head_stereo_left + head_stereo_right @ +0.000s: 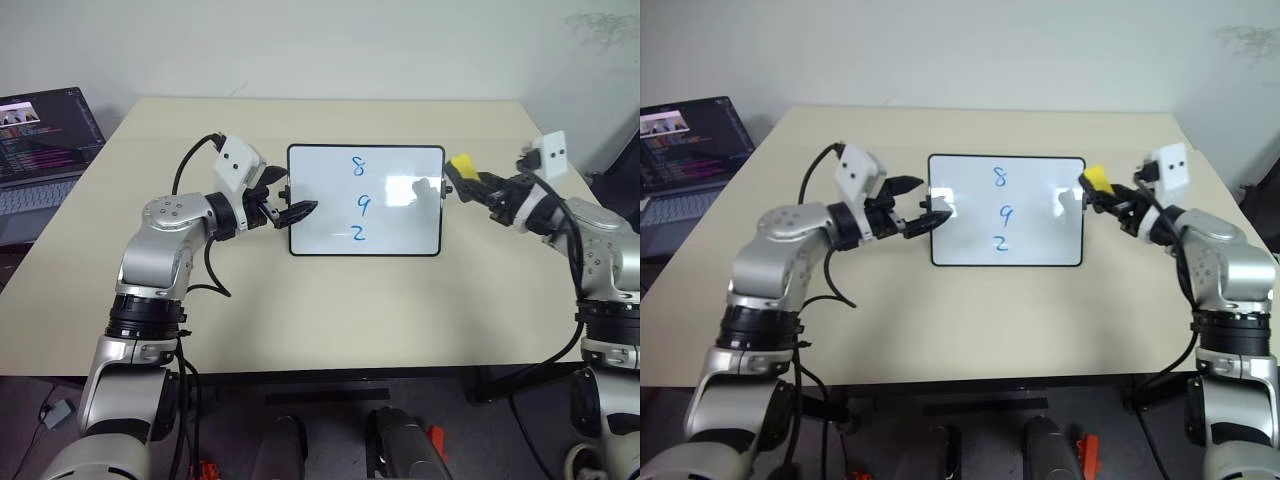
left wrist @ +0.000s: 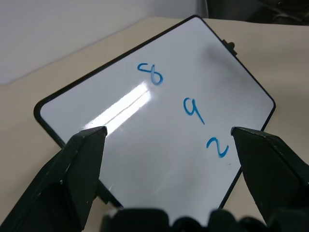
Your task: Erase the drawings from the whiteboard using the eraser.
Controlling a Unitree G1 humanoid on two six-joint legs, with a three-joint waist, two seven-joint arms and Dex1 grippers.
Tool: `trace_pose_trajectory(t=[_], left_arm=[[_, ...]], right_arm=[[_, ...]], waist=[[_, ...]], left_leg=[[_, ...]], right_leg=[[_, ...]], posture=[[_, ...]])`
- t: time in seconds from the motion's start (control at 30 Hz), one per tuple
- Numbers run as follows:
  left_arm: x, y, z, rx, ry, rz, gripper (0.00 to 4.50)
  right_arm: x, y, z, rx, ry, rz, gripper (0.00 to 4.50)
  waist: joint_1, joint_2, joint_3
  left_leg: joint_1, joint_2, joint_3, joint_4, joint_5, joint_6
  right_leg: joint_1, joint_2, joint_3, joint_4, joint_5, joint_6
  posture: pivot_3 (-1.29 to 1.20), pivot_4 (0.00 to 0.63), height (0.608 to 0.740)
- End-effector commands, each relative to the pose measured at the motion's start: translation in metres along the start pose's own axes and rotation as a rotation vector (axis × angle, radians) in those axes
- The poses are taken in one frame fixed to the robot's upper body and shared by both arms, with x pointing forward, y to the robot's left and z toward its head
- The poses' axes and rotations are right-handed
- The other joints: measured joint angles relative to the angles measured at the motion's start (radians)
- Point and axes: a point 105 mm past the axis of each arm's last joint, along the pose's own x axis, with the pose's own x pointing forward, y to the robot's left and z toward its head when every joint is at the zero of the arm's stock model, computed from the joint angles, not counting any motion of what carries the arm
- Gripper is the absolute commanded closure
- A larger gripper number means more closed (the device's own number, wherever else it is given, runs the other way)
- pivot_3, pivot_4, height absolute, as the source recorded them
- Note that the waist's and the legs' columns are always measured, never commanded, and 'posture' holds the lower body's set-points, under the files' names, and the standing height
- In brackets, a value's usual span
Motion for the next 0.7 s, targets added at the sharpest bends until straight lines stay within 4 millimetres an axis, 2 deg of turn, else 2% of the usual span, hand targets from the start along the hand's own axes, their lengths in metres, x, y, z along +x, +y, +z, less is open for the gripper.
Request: trace_pose_trajectory(t=[0.03, 0.17, 0.4, 0.7], left_arm=[[-0.01, 0.004, 0.012, 0.044, -0.02, 0.042, 0.0], [-0.013, 0.005, 0.008, 0.05, 0.0, 0.062, 0.0], [-0.016, 0.009, 0.005, 0.045, 0.02, 0.119, 0.0], [-0.012, 0.017, 0.003, 0.047, 0.02, 0.191, 0.0]], right_arm=[[0.011, 0.015, 0.031, -0.142, -0.087, 0.029, 3.36], [0.025, 0.027, 0.036, -0.248, -0.095, 0.056, 3.36], [0.053, 0.047, 0.033, -0.64, -0.063, 0.073, 3.38], [0.078, 0.065, 0.03, -0.658, -0.086, 0.135, 3.38]], waist=[[-0.001, 0.0, 0.0], [-0.002, 0.0, 0.0], [0.0, 0.0, 0.0], [-0.001, 0.0, 0.0]], left_leg=[[0.0, 0.0, 0.0, 0.0, 0.0, 0.0], [0.0, 0.001, 0.0, 0.0, 0.0, 0.0], [0.0, 0.0, 0.0, 0.0, 0.0, 0.0], [0.0, 0.0, 0.0, 0.0, 0.0, 0.0]], right_leg=[[0.0, 0.0, 0.0, 0.0, 0.0, 0.0], [-0.001, 0.0, 0.0, 0.001, 0.0, 0.0], [-0.001, 0.0, 0.0, 0.0, 0.0, 0.0], [-0.001, 0.0, 0.0, 0.001, 0.0, 0.0]], posture=[[0.0, 0.15, 0.74], [0.0, 0.15, 0.74], [0.0, 0.15, 0.74], [0.0, 0.15, 0.74]])
